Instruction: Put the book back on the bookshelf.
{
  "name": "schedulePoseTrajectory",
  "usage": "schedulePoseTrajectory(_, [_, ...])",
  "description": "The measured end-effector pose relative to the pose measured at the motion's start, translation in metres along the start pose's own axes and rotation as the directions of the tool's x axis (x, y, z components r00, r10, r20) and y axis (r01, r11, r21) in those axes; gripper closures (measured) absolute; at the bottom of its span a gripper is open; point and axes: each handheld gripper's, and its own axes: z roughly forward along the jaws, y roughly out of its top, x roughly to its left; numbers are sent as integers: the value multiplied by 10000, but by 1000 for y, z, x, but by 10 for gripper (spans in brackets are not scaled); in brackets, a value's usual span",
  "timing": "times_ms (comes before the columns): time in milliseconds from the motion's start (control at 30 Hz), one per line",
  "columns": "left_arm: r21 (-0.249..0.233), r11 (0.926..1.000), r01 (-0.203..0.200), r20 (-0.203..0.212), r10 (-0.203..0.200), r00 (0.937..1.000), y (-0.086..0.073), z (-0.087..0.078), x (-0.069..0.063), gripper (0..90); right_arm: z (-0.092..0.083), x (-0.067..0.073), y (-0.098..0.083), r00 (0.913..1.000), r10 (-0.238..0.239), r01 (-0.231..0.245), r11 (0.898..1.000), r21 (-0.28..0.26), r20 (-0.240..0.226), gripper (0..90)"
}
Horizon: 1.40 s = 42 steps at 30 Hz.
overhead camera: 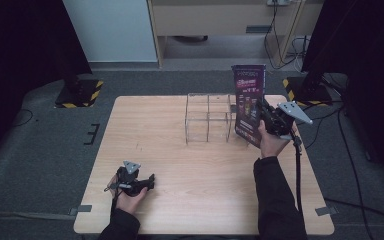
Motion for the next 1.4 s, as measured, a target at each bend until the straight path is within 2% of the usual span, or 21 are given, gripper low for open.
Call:
schedulePoseTrajectory(400, [1,10000,0,-1,0,10000,0,0,0,115,-4,5,-14,10000,-18,18,9998,-199,8,845])
schedulePoseTrajectory(767, [13,10000,-23,-15,23,10000,0,0,0,112,-11,8,-25,9997,-232,231,9993,-301,-23,843])
schedulePoseTrajectory(933, [12,10000,-21,-15,21,10000,0,0,0,112,-15,6,-26,9991,-430,430,9991,30,-19,840])
schedulePoseTrajectory(1133, [15,10000,-25,-19,25,10000,0,0,0,112,-22,-1,-28,9992,-383,388,9974,614,-95,839])
schedulePoseTrajectory(1300, [15,10000,-24,-20,24,10000,0,0,0,112,-28,-5,-32,9990,-387,400,9968,692,-201,842])
schedulePoseTrajectory(1400, [14,10000,-24,-19,24,10000,0,0,0,112,-29,-5,-33,9990,-364,377,9978,542,-251,844])
